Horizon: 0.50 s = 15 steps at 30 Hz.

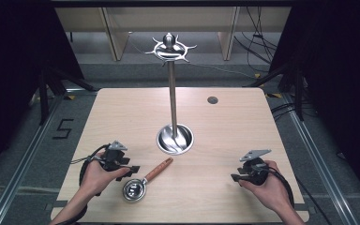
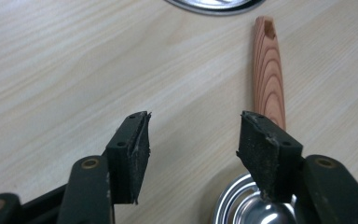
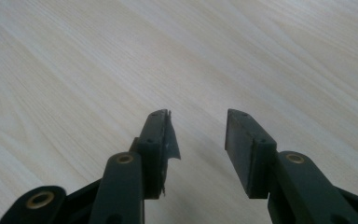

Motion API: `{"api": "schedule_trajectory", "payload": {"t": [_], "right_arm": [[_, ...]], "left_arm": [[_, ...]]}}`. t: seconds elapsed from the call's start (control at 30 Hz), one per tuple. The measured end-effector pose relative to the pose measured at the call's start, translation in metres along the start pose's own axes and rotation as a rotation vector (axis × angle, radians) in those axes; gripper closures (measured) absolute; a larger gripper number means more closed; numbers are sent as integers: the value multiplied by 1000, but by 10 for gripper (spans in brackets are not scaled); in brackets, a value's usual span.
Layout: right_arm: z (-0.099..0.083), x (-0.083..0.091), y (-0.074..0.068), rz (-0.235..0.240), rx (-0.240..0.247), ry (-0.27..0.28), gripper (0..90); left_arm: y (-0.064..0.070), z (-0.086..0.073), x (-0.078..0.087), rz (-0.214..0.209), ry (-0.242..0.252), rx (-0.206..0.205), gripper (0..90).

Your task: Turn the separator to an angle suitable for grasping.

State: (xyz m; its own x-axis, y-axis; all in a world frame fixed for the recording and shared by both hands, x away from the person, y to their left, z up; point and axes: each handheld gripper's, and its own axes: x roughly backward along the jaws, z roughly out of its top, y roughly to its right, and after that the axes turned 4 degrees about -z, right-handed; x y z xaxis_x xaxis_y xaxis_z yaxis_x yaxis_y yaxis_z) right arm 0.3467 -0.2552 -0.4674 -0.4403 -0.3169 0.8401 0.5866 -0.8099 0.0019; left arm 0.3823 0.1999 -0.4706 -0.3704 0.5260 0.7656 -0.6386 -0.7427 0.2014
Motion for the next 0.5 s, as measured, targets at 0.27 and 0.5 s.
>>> {"api": "schedule_trajectory", "payload": {"t": [0.27, 0.5], "right_arm": [[0, -1, -1, -4, -12, 16, 606], [1, 0, 3, -4, -9, -2, 606]], "left_arm": [[2, 29, -9, 21, -91, -50, 871], [11, 50, -43, 2, -195, -73, 892]]}}
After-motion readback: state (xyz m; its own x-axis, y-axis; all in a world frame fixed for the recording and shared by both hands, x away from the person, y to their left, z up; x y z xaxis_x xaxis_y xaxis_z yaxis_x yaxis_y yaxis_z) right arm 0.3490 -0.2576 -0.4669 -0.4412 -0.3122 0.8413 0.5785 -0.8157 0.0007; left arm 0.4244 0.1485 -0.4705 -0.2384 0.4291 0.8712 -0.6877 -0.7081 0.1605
